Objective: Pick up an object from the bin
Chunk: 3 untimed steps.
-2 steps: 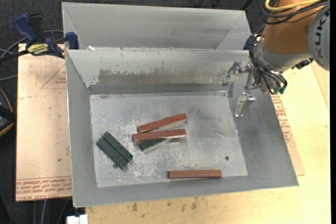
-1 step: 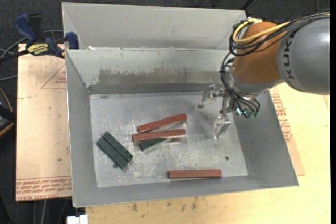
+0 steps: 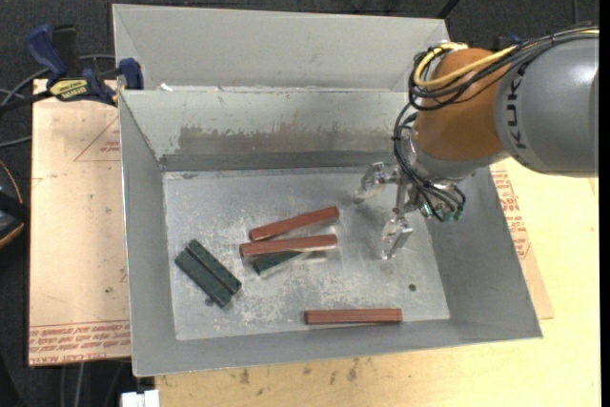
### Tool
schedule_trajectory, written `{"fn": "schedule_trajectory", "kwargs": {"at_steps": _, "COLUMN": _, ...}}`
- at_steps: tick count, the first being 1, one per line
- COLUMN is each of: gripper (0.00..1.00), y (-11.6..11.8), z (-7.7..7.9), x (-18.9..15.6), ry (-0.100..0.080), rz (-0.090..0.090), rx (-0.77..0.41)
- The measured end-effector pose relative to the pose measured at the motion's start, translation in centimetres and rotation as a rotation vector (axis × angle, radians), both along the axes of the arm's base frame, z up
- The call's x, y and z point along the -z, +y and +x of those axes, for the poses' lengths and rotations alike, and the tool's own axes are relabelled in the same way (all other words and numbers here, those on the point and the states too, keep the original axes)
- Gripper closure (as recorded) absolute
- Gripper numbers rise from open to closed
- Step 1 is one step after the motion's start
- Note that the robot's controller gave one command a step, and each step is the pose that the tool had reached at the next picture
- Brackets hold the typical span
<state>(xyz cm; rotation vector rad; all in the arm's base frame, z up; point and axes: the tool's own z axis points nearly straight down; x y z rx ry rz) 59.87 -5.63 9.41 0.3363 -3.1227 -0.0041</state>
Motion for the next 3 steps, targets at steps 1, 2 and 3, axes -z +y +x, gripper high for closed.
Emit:
{"fn": "schedule_trajectory", "kwargs": {"at_steps": 1, "gripper": 1.0, "y": 5.9, "z": 2.9, "x": 1.4, "ry": -0.021, "rz": -0.001, "rx": 0.075}}
{"fn": "schedule_trajectory", "kwargs": {"at_steps": 2, "gripper": 1.0, "y": 5.9, "z": 2.9, "x": 1.4, "ry": -0.021, "rz": -0.001, "rx": 0.075}}
{"fn": "schedule_trajectory", "kwargs": {"at_steps": 3, "gripper": 1.0, "y": 7.3, "z": 5.1, "x": -18.4, "ry": -0.007, "rz": -0.001, "rx": 0.109}}
